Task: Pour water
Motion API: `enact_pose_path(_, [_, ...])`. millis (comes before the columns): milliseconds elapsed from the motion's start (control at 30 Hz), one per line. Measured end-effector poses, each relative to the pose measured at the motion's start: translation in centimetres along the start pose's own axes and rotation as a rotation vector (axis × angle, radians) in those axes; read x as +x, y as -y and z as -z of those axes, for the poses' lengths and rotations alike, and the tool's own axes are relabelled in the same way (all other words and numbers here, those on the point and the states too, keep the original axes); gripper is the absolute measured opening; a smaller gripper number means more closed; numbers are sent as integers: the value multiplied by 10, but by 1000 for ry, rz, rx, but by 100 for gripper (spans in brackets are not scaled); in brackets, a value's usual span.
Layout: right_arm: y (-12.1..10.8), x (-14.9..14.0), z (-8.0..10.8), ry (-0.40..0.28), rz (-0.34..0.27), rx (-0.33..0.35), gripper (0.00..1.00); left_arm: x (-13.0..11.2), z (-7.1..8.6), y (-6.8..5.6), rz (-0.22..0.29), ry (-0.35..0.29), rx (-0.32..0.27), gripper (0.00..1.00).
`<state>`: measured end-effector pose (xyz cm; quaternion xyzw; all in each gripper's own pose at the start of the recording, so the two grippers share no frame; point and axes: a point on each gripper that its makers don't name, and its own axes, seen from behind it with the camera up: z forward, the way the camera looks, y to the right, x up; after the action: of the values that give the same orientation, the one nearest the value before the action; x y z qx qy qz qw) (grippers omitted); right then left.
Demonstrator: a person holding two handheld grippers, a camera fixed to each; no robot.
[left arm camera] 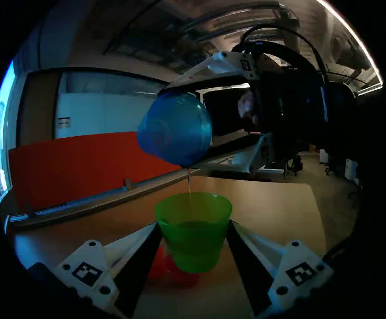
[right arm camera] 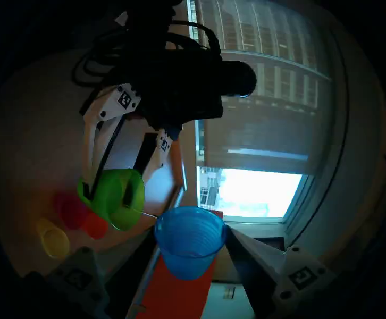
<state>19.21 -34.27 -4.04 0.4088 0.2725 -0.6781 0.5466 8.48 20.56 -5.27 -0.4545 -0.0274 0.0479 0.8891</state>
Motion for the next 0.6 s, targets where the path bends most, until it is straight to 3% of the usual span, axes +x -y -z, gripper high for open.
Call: enact_pose_path(600, [1,4,-2,-6,-6,3,92,2,2,1,0,-4,4,82])
